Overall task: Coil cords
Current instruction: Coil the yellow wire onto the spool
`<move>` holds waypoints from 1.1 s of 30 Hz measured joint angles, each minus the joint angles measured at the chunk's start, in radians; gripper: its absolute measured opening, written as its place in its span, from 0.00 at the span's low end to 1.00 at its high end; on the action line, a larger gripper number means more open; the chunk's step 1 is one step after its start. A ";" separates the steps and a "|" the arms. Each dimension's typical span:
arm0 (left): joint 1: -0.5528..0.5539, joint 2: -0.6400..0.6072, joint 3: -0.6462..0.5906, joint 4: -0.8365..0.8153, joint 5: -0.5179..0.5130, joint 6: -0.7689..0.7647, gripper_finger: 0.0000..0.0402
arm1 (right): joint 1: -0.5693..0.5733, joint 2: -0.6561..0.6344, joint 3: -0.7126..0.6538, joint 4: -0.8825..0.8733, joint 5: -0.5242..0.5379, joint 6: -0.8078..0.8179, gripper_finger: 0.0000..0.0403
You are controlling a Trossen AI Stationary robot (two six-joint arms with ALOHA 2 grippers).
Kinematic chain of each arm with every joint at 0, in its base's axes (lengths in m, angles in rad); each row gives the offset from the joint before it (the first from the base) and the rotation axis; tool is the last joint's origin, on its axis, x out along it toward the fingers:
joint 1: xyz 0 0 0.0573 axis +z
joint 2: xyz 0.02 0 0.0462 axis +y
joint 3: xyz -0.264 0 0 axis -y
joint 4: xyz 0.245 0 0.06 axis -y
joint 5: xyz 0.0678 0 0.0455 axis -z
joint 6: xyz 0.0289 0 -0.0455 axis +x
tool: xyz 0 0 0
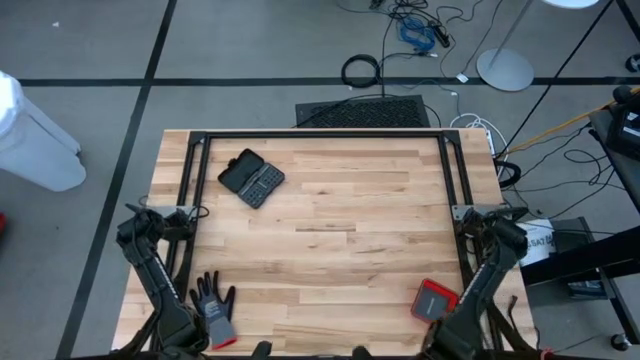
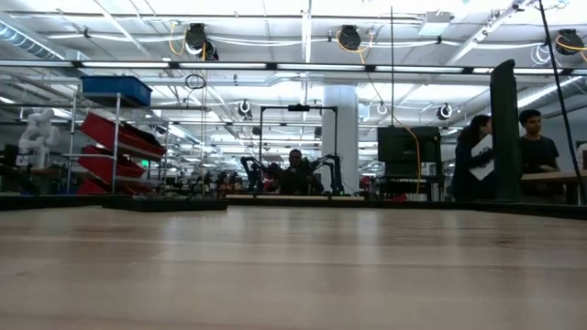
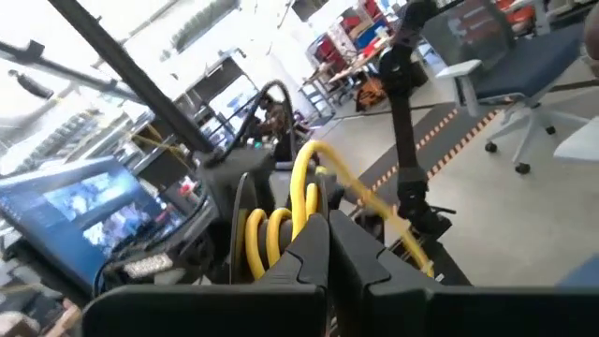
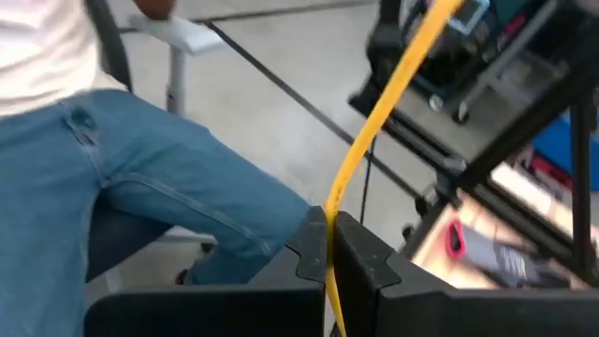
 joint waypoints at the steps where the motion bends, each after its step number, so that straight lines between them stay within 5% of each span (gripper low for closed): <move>1: -0.003 0.000 0.000 -0.002 0.012 0.009 0.00 | -0.009 0.002 0.000 -0.013 0.000 0.014 0.00; 7: -0.042 0.001 0.000 -0.039 0.163 0.077 0.00 | -0.042 0.003 0.000 -0.059 0.001 0.044 0.00; 16: -0.081 0.001 0.000 -0.027 0.184 0.155 0.00 | -0.080 0.003 0.000 -0.069 -0.033 0.052 0.00; 23: -0.077 0.001 0.000 -0.032 0.341 0.160 0.00 | -0.130 0.002 0.000 -0.080 -0.059 0.019 0.00; 33: -0.021 0.001 -0.001 -0.096 0.405 0.096 0.00 | -0.228 -0.013 0.000 -0.060 -0.138 -0.070 0.00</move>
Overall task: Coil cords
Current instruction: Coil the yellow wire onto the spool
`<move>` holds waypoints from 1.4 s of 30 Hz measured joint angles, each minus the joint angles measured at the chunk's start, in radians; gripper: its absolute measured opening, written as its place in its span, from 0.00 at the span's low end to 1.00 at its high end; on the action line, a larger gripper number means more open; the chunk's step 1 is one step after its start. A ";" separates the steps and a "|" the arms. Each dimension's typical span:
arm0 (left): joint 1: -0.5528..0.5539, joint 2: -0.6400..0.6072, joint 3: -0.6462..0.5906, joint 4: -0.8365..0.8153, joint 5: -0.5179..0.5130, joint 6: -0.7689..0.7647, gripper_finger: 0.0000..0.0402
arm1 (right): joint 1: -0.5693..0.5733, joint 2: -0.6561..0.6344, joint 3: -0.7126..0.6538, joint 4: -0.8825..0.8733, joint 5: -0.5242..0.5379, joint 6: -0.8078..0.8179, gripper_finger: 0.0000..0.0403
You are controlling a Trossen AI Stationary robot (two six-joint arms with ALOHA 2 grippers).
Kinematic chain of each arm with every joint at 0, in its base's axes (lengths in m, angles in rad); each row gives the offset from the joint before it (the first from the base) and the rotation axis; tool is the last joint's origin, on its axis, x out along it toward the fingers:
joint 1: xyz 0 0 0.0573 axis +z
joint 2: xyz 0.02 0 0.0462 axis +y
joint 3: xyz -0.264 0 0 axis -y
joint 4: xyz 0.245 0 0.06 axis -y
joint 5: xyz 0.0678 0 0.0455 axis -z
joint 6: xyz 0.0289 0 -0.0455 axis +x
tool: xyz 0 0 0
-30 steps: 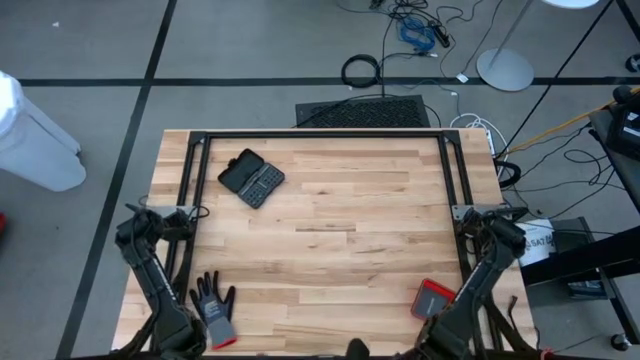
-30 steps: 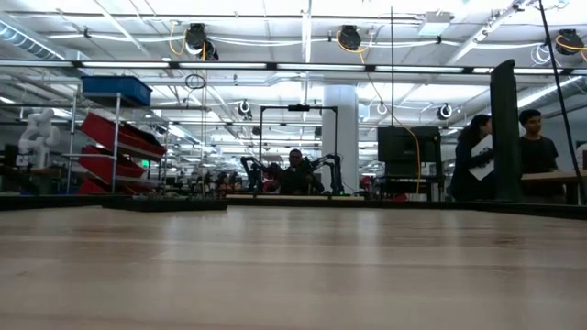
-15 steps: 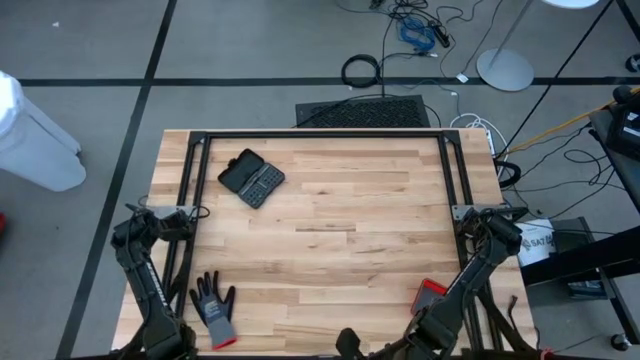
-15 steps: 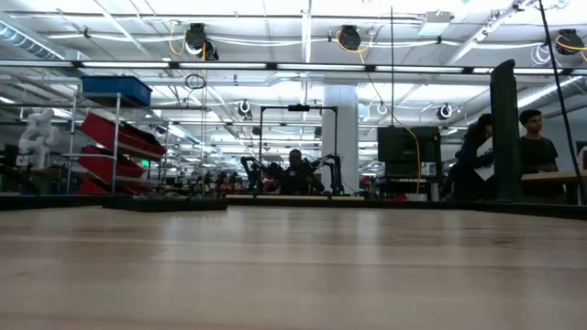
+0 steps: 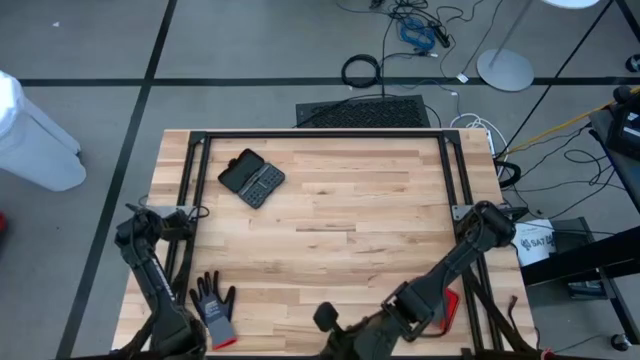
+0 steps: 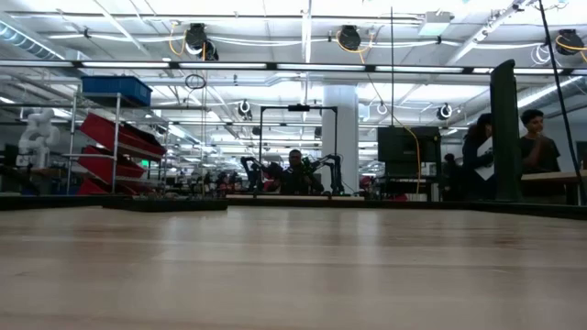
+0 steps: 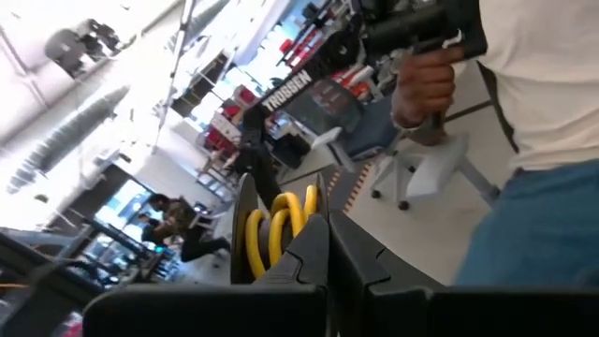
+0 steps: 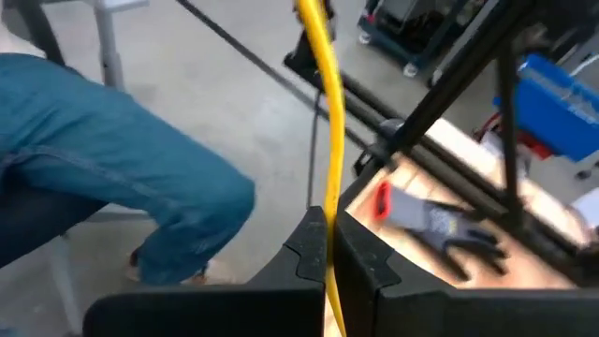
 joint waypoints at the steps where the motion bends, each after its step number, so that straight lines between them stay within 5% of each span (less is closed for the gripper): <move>1: 0.010 0.000 0.000 -0.006 0.014 -0.013 0.00 | -0.007 -0.005 0.000 0.004 0.000 -0.014 0.00; 23: 0.103 0.030 0.000 -0.063 0.117 -0.126 0.00 | -0.087 -0.079 0.000 0.080 -0.227 -0.163 0.00; 32: 0.068 0.031 0.000 -0.096 -0.233 -0.122 0.00 | 0.024 -0.147 0.000 0.108 -0.145 -0.151 0.00; 42: 0.009 0.020 0.000 -0.002 -0.410 -0.007 0.00 | 0.195 -0.096 0.000 0.051 0.031 -0.056 0.00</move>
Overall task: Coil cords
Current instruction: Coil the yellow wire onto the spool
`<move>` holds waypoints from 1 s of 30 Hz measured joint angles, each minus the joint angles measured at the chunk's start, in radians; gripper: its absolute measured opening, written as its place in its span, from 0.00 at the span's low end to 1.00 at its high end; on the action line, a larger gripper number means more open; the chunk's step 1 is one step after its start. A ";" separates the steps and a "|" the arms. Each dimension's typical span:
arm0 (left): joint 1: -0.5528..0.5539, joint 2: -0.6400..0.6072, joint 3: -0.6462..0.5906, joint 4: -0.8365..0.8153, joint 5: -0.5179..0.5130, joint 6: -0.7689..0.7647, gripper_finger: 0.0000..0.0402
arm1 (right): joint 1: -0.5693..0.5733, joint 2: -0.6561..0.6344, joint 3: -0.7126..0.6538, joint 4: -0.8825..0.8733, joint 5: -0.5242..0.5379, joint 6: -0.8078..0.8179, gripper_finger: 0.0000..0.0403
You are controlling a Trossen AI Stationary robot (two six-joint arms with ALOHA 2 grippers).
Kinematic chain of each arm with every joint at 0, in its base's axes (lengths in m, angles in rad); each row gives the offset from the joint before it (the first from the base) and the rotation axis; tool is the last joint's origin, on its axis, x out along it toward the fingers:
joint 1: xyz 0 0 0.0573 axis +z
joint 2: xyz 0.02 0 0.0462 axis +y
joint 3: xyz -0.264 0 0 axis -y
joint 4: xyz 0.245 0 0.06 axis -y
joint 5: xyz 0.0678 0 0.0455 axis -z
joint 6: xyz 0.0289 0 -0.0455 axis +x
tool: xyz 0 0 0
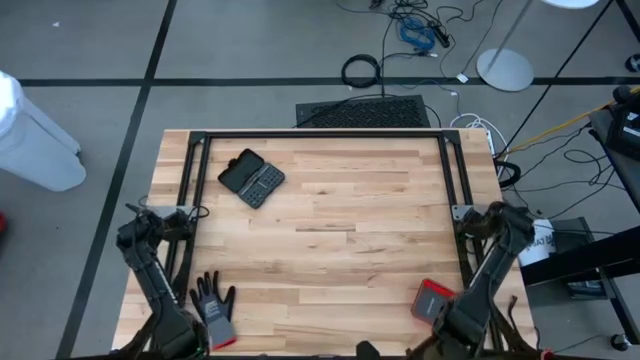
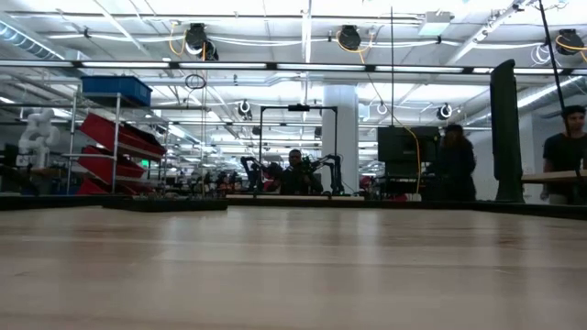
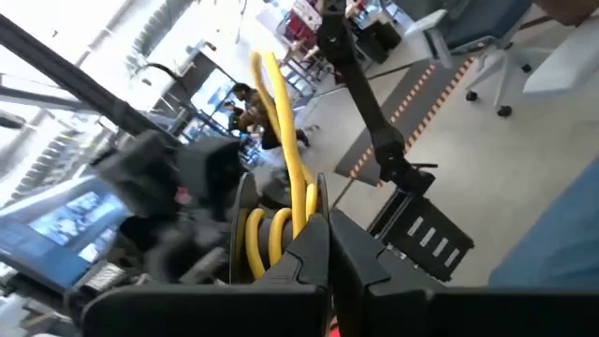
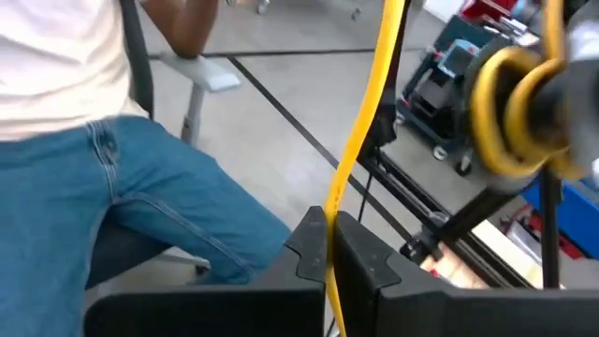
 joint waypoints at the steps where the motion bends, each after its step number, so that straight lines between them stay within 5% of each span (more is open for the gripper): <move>1: -0.006 0.000 0.000 0.005 -0.006 0.013 0.00 | 0.010 0.009 0.000 0.001 0.016 0.001 0.00; 13: -0.087 0.000 0.000 0.112 0.015 0.152 0.00 | 0.000 0.083 0.000 -0.100 0.263 0.047 0.00; 30: -0.095 -0.001 0.000 0.137 0.261 0.177 0.00 | -0.042 0.130 0.000 -0.084 0.229 0.049 0.00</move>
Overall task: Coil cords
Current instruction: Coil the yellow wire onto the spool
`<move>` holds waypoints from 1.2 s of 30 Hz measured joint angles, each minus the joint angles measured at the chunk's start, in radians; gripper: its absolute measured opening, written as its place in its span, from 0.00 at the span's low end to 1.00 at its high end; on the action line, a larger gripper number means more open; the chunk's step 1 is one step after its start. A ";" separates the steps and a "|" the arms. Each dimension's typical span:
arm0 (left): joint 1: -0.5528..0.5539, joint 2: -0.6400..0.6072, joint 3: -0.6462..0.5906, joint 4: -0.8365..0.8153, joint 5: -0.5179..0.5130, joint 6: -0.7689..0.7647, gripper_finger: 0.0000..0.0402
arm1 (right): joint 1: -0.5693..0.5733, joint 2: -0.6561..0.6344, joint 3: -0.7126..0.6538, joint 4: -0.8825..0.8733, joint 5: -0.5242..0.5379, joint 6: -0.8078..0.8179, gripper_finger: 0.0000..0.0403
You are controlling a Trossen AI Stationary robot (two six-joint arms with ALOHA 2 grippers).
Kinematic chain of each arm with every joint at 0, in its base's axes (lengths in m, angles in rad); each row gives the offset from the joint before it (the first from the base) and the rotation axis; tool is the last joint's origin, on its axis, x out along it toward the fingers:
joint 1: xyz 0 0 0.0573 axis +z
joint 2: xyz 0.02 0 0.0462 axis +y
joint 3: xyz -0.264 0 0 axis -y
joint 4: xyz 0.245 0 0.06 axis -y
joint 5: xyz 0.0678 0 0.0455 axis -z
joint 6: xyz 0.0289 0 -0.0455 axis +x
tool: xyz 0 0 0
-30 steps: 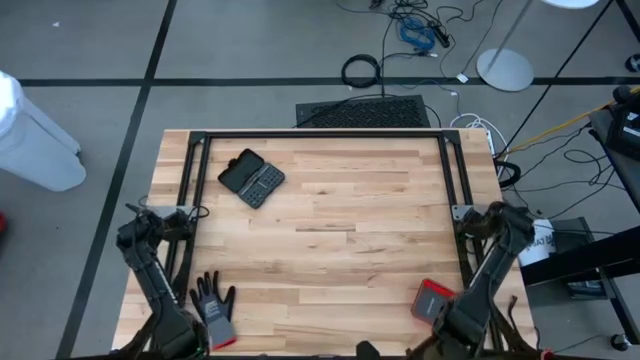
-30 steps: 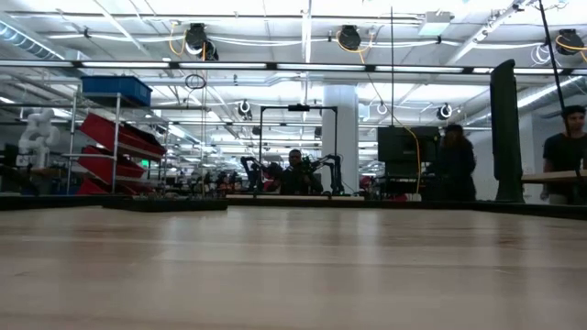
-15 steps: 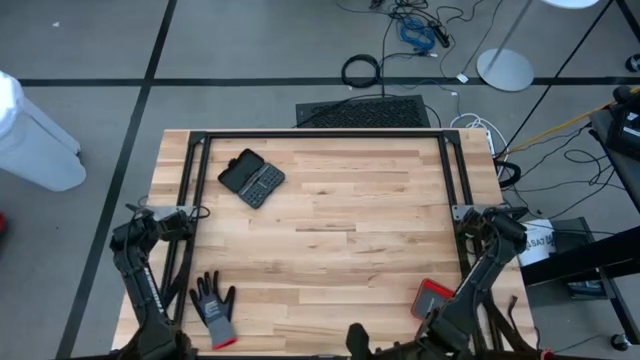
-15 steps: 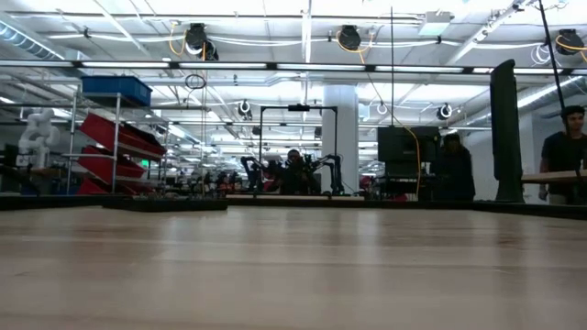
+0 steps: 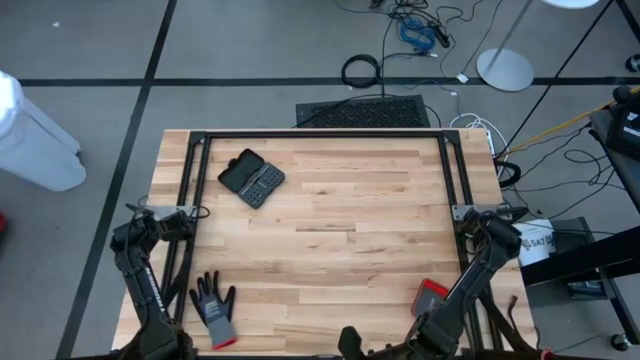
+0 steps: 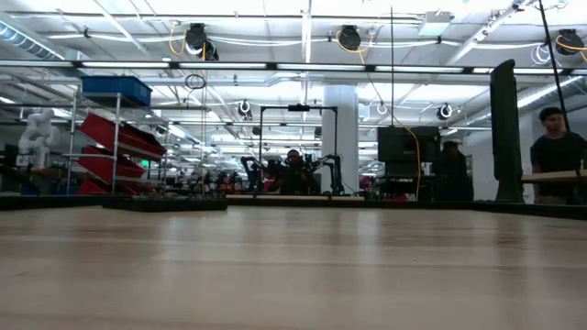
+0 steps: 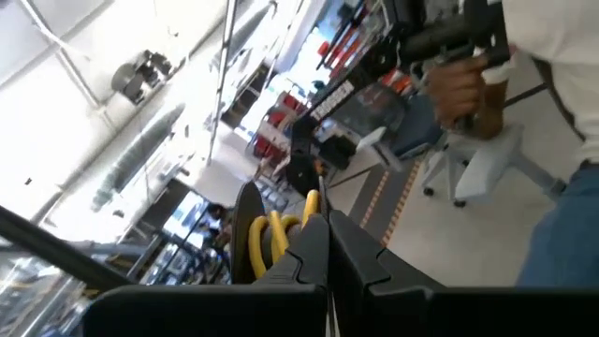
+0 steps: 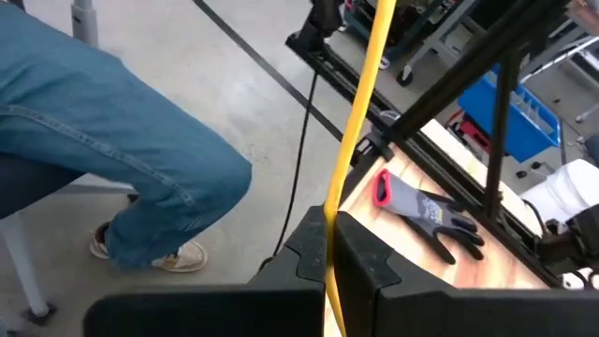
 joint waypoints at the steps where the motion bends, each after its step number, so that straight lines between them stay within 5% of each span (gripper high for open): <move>1: 0.001 0.000 0.000 0.005 0.009 0.000 0.00 | 0.000 0.005 0.000 0.000 -0.001 -0.004 0.00; 36: 0.135 0.009 0.000 -0.035 0.314 -0.141 0.00 | -0.090 0.018 0.000 0.061 -0.101 -0.149 0.00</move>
